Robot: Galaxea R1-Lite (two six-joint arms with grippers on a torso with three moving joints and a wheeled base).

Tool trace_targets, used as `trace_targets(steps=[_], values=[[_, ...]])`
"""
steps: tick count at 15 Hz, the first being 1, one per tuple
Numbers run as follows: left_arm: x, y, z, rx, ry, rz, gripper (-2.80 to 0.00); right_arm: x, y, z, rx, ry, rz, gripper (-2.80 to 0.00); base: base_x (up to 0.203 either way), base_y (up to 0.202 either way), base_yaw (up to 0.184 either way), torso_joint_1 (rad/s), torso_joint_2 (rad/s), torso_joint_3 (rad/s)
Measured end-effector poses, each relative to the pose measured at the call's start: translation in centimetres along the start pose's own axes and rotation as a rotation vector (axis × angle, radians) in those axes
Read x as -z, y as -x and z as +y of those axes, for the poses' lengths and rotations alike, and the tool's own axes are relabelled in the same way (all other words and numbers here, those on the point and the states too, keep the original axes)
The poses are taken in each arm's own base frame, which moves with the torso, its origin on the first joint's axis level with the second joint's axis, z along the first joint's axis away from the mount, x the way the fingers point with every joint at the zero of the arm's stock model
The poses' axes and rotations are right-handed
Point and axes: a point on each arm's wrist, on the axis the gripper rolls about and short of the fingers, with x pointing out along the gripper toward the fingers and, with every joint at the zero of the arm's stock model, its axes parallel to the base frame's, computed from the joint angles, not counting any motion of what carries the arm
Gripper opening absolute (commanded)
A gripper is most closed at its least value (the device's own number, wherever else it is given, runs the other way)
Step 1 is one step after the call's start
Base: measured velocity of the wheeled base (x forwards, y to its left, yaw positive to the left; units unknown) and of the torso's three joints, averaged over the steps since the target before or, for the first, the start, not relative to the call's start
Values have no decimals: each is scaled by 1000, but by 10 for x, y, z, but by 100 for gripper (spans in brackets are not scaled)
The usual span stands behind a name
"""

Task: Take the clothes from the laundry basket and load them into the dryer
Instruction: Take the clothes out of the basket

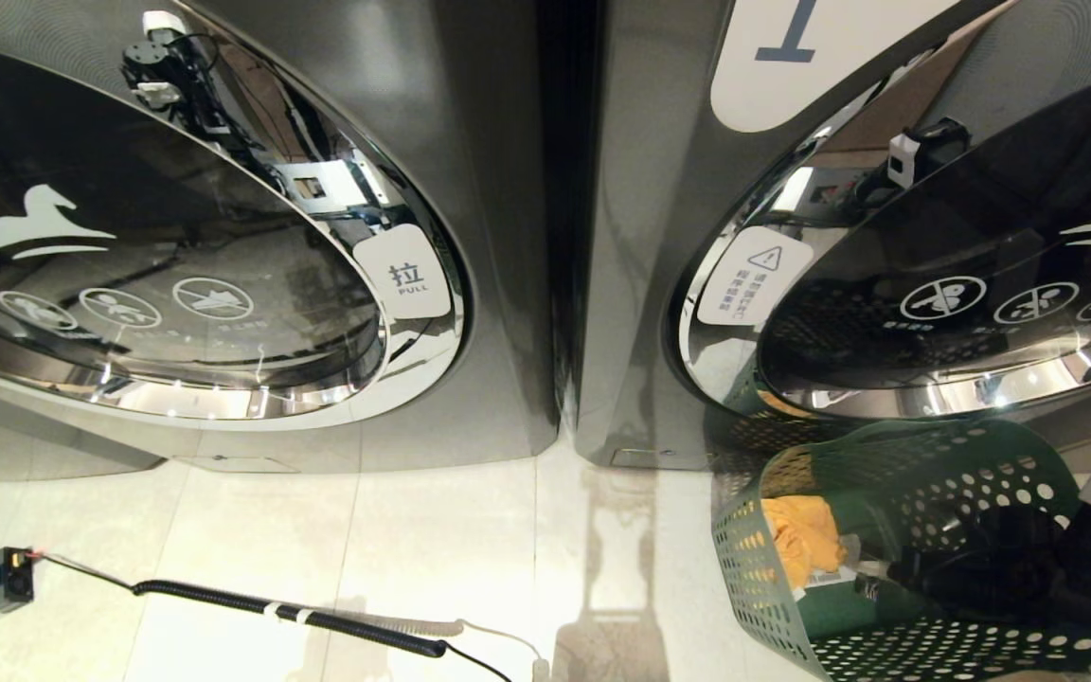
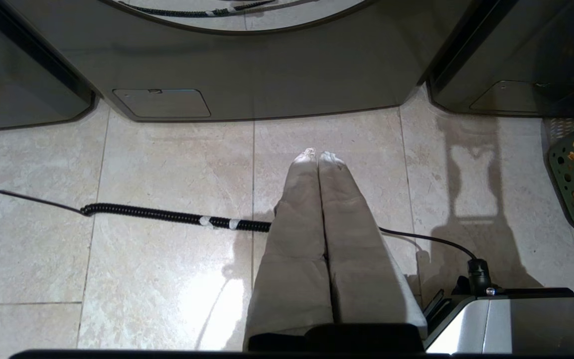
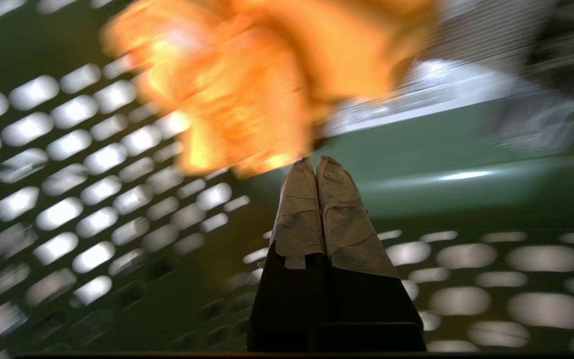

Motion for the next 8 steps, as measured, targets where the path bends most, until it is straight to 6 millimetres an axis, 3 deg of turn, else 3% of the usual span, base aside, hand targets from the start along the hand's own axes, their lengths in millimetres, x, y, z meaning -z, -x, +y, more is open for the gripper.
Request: trace_targets(steps=[2, 3, 8], values=[[0, 0, 0, 0, 0, 0, -280, 1, 1, 5, -66, 1, 8, -280, 0, 0, 0, 0, 0, 0], [0, 0, 0, 0, 0, 0, -280, 1, 2, 8, -113, -4, 14, 0, 0, 0, 0, 0, 0, 0], [0, 0, 0, 0, 0, 0, -280, 0, -4, 17, -173, -64, 43, 0, 0, 0, 0, 0, 0, 0]])
